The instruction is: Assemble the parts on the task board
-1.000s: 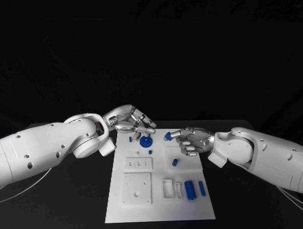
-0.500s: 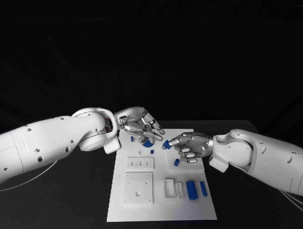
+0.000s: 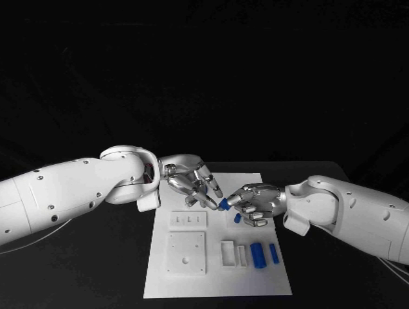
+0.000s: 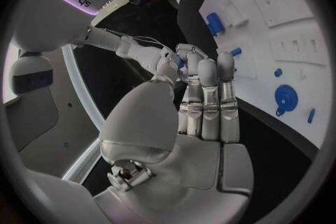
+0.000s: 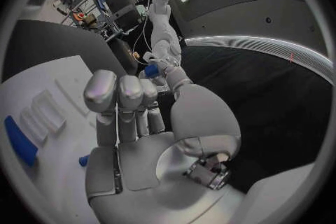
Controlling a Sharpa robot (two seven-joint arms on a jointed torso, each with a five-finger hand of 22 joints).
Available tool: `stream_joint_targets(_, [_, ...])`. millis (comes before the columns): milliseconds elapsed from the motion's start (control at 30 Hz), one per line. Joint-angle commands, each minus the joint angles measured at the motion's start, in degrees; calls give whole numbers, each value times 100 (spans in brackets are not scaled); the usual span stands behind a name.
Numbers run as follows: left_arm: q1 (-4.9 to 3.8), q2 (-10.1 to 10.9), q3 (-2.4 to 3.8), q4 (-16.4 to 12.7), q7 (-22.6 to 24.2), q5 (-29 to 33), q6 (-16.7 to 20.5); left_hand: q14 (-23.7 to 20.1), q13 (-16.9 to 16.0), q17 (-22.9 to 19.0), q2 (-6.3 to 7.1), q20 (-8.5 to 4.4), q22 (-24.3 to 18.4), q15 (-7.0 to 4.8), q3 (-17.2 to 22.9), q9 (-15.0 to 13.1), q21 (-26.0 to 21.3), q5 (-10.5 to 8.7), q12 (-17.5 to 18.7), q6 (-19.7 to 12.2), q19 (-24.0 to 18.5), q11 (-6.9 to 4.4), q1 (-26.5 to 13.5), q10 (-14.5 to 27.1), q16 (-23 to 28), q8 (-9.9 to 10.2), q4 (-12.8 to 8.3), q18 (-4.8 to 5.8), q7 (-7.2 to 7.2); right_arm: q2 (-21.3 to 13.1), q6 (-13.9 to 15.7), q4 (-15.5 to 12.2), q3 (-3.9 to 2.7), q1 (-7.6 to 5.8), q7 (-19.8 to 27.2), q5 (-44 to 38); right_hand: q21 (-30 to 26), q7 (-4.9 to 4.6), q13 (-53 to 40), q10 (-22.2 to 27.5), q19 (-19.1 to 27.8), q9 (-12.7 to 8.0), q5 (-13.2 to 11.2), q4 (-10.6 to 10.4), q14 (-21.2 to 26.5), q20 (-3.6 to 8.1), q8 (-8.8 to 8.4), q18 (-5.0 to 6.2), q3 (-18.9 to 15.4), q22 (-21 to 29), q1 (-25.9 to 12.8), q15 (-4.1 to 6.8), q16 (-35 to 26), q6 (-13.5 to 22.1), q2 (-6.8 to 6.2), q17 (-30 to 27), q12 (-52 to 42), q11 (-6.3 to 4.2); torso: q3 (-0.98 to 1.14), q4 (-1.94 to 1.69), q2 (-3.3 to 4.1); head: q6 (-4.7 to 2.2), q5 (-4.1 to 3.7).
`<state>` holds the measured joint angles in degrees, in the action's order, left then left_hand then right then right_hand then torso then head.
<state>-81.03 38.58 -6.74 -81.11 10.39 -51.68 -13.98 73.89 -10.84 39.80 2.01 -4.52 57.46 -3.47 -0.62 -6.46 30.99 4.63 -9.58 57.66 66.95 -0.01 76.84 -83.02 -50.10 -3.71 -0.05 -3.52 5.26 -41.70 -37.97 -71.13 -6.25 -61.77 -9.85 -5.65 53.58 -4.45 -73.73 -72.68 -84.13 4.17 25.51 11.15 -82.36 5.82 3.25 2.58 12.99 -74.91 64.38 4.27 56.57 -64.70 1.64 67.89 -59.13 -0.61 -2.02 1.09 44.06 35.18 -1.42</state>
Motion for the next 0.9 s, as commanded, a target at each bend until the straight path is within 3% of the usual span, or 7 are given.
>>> stream_joint_targets(33, [-10,-13,4,-29,-57,-177,-127,-55,-14,-16,83,-12,31,-2,29,-47,-59,-25,21,45,19,-27,-32,13,0,-35,28,57,-1,14,-369,14,6,12,-138,-27,-18,-14,4,40,-1,4,-19,6,45,-44,37,73,-38,-723,-17,-3,20,-37,28,8,40,-6,2,-1,-1,20,0])
stream_joint_targets(167, [-9,-8,3,-21,-91,-198,5,-72,-130,-2,148,-30,98,-19,-88,-581,-140,238,-104,284,19,-47,-189,50,-45,-175,-34,90,-81,21,-452,17,23,18,-203,-30,-20,-5,22,48,2,9,-24,7,46,-44,39,73,-46,-722,-22,-1,20,-60,33,12,62,-10,-2,8,1,18,-1])
stream_joint_targets(200, [-9,-6,3,-17,-97,-211,38,-98,-272,24,80,-29,144,-55,-107,-1054,-188,268,-262,-36,10,5,-301,161,-90,-565,-69,120,-105,22,-467,16,30,19,-216,-31,-20,-5,22,48,2,9,-24,7,46,-44,39,73,-46,-722,-22,-1,20,-60,33,12,62,-10,0,9,1,17,0])
stream_joint_targets(300, [-9,0,3,-9,-108,-238,115,-186,-637,40,160,-15,260,-7,-119,-2219,-308,235,-725,-790,19,-32,-481,502,-198,-1781,-105,117,-156,25,-500,12,49,22,-244,-34,-20,-5,22,48,2,9,-24,7,46,-43,39,73,-46,-722,-22,-1,20,-60,33,12,62,-10,5,12,3,28,1])
stream_joint_targets(433, [-9,0,3,-19,-110,-263,119,-231,-710,-31,215,-7,406,0,-75,-2286,-467,230,-917,-953,46,-23,-508,656,-277,-2017,-72,109,-143,32,-521,21,65,30,-263,-37,-17,1,33,51,3,14,-22,12,45,-42,39,72,-55,-723,-18,1,18,-78,33,14,73,-14,8,6,9,43,-12])
stream_joint_targets(533, [-9,-6,3,-36,-107,-272,58,-265,-676,-81,186,0,535,11,-75,-2117,-592,261,-934,-932,72,-13,-491,684,-313,-1895,-84,114,-126,40,-534,31,72,38,-272,-38,-18,1,35,54,4,14,-23,18,48,-41,37,72,-54,-722,-11,1,11,-76,35,11,76,-15,4,2,8,59,-18])
stream_joint_targets(900, [-9,-24,3,-144,-84,-503,-226,-349,-432,-148,131,-5,876,2,-63,-1473,-947,271,-678,-359,133,2,-316,598,-408,-714,-187,149,-117,62,-545,45,79,56,-274,-38,-23,0,41,58,8,18,-36,34,50,-41,39,71,-61,-721,4,0,12,-82,33,16,83,-13,2,4,5,100,-30])
